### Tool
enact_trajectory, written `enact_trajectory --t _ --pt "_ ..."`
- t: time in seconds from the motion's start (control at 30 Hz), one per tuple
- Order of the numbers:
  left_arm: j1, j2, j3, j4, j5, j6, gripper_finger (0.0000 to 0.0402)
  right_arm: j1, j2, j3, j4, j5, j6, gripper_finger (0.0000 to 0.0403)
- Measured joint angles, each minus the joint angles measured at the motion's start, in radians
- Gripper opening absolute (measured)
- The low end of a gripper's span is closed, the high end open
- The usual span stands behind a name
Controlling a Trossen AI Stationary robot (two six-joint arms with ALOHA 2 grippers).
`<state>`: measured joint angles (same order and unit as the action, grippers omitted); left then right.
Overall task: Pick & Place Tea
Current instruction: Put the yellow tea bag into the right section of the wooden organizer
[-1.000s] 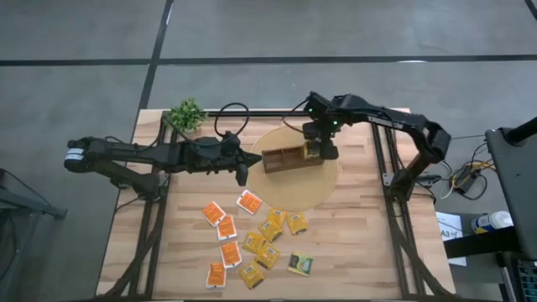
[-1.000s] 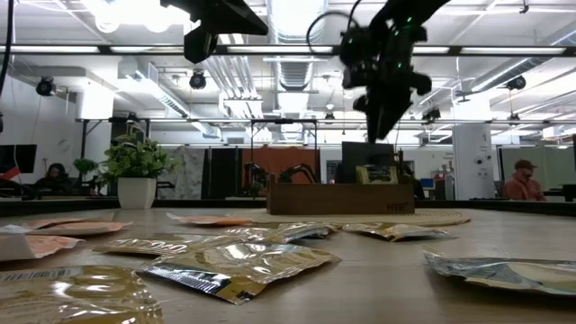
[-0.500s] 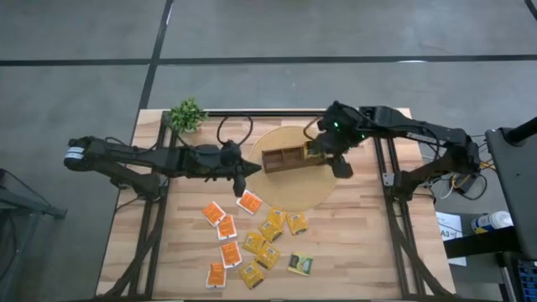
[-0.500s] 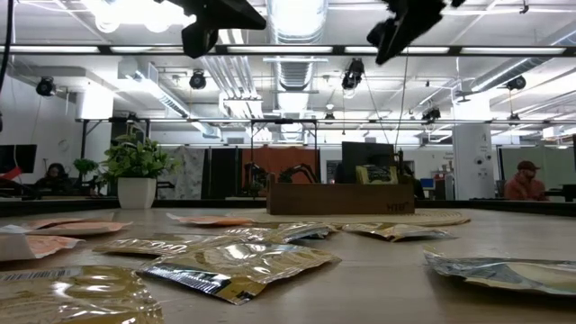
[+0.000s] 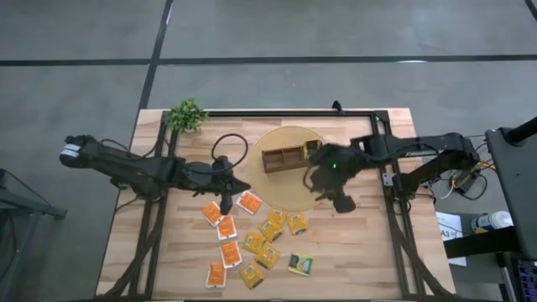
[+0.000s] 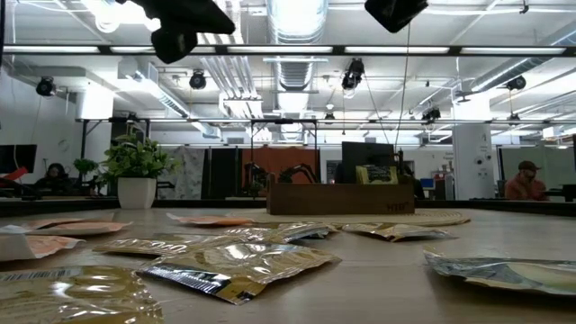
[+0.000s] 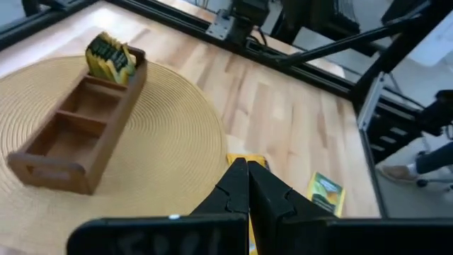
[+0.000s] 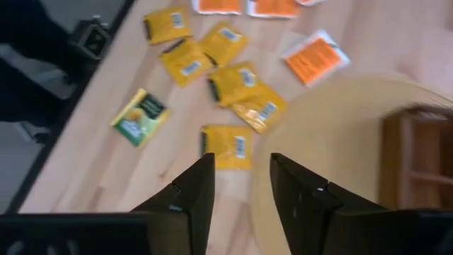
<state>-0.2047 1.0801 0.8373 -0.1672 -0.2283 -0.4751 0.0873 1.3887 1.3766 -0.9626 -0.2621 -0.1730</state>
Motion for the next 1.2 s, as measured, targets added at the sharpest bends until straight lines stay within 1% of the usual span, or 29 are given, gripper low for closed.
enact_trajectory --t 0.13,0.27,0.3,0.37,0.43,0.6,0.77,0.87,1.0,1.2 --pt "-0.029 -0.074 -0.051 0.003 -0.046 -0.027 0.0000 0.086 0.035 0.000 0.040 0.000 0.021 0.0128" --pt "-0.042 -0.130 -0.092 0.002 -0.060 -0.022 0.0000 0.151 0.083 0.000 0.119 0.003 0.081 0.0127" --pt "-0.042 -0.143 -0.101 0.000 -0.060 -0.015 0.0000 0.167 0.100 0.003 0.143 0.017 0.101 0.0127" --pt "-0.042 -0.168 -0.118 0.002 -0.060 0.000 0.0000 0.201 0.137 0.014 0.172 0.082 0.138 0.0129" --pt "-0.042 -0.190 -0.130 -0.003 -0.057 0.007 0.0000 0.228 0.177 0.038 0.173 0.130 0.145 0.0136" --pt "-0.043 -0.236 -0.139 -0.001 -0.018 0.049 0.0000 0.272 0.306 0.145 0.110 0.156 0.160 0.0171" --pt "-0.047 -0.264 -0.139 -0.002 -0.016 0.091 0.0000 0.310 0.427 0.280 0.006 0.200 0.082 0.0207" --pt "-0.047 -0.266 -0.139 -0.008 -0.015 0.098 0.0000 0.330 0.482 0.339 -0.011 0.216 0.005 0.0222" --pt "-0.047 -0.267 -0.139 -0.020 -0.013 0.116 0.0000 0.355 0.547 0.404 -0.013 0.217 -0.112 0.0232" --pt "-0.049 -0.269 -0.139 -0.089 0.007 0.107 0.0000 0.376 0.664 0.495 -0.082 0.213 -0.194 0.0235"
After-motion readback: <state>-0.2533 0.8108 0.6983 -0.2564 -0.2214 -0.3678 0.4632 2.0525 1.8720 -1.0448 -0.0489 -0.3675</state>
